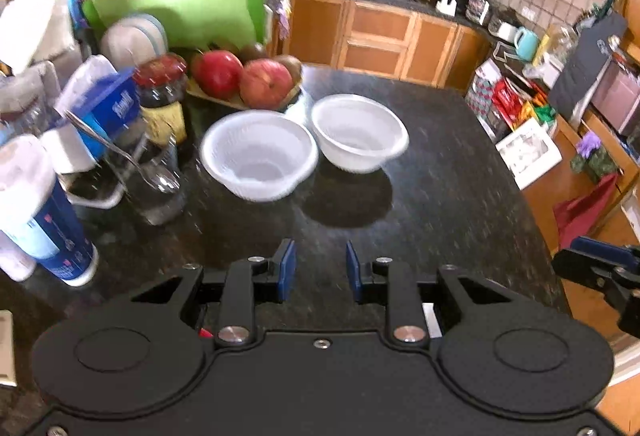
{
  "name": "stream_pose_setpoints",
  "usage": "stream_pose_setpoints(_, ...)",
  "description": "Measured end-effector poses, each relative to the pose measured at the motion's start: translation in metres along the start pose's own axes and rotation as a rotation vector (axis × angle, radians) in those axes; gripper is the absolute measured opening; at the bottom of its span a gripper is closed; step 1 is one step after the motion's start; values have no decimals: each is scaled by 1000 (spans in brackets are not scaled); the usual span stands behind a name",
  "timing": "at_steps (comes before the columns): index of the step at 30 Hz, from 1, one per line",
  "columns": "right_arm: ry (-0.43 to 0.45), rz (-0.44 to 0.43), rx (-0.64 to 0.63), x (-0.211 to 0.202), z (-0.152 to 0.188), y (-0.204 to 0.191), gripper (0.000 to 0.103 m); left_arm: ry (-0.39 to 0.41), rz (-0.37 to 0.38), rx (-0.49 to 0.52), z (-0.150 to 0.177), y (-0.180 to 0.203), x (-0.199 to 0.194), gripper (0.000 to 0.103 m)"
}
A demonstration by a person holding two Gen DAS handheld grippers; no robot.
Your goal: Organize plates and bowls
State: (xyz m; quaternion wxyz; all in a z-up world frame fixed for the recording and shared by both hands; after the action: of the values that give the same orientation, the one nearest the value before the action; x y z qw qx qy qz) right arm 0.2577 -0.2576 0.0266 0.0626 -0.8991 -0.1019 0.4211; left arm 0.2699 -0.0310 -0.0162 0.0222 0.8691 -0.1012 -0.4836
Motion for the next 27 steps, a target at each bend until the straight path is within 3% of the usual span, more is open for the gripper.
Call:
stream_pose_setpoints(6, -4, -40, -42, 3, -35, -29, 36, 55, -27, -21, -23, -22, -13, 35)
stream_pose_setpoints(14, -24, -44, -78, 11, -86, -44, 37, 59, -9, -5, -59, -28, -19, 35)
stream_pose_setpoints(19, -98, -58, -20, 39, -119, -35, 38, 24, 4, -10, -84, -23, -8, 35)
stream_pose_setpoints(27, -200, 33, 41, 94, -138, -2, 38, -41, 4, -14, -117, -13, 27, 35)
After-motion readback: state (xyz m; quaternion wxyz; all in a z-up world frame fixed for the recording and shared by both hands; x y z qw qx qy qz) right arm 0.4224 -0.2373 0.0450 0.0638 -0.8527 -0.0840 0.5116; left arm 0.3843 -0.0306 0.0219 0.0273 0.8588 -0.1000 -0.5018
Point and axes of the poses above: each gripper's, at about its wrist camera, not at the fingertips, and x roughly the way its jaws point, y to its right, z to its underside, the point moved 10 cm from there along x, roughly the way its jaws point, and after that the axes turned 11 degrees about -y, right-handed, at the moved point
